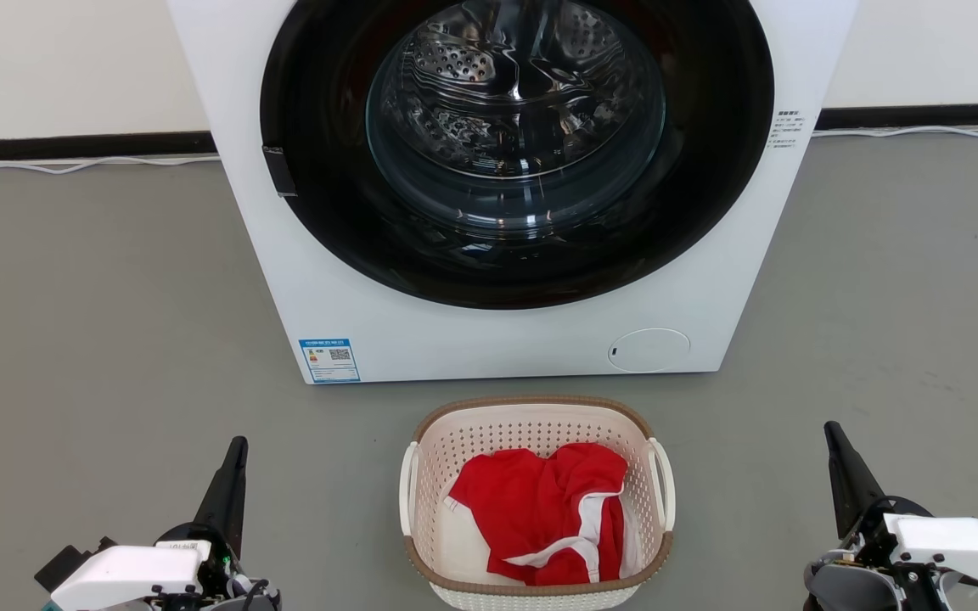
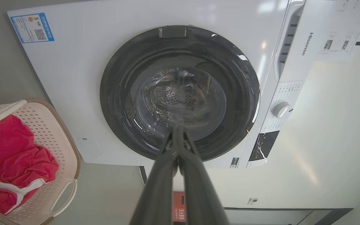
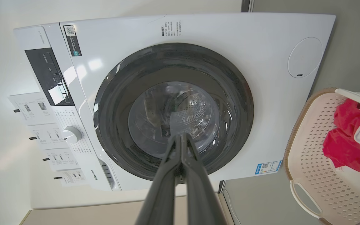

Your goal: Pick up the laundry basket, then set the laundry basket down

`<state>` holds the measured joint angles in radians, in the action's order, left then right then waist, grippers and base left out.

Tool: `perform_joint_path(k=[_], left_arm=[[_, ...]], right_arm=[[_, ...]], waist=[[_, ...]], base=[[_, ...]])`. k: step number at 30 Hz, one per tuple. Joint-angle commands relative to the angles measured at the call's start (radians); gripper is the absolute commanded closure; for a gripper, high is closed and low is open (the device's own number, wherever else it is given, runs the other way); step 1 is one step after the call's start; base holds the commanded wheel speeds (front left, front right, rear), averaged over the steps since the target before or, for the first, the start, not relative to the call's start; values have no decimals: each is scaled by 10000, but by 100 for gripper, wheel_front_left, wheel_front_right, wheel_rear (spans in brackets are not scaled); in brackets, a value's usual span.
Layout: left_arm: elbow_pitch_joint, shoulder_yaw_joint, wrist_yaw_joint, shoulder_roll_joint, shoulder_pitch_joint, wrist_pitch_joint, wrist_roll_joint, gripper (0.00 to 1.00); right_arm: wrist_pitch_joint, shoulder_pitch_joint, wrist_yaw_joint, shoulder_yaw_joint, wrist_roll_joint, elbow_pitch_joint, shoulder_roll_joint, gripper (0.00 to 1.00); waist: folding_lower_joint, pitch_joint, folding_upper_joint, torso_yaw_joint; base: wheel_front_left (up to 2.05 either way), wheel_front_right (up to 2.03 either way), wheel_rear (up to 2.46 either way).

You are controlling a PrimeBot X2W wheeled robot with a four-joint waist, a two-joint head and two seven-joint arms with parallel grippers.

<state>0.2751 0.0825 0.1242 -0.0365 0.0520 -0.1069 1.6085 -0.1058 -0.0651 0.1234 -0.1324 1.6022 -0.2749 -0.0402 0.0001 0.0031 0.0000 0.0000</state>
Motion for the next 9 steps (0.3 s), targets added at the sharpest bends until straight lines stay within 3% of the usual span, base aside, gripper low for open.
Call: perform_joint_path(k=[1, 9], left_arm=[[-299, 311, 65, -137, 560, -62, 2, 100], [-299, 311, 65, -137, 560, -62, 2, 100]], right_arm=[[-74, -428, 73, 187, 65, 301, -100, 100], [-74, -428, 73, 187, 65, 301, -100, 100]], waist=[[-1, 0, 0, 0], [-1, 0, 0, 0]], base=[[0, 0, 0], [0, 0, 0]])
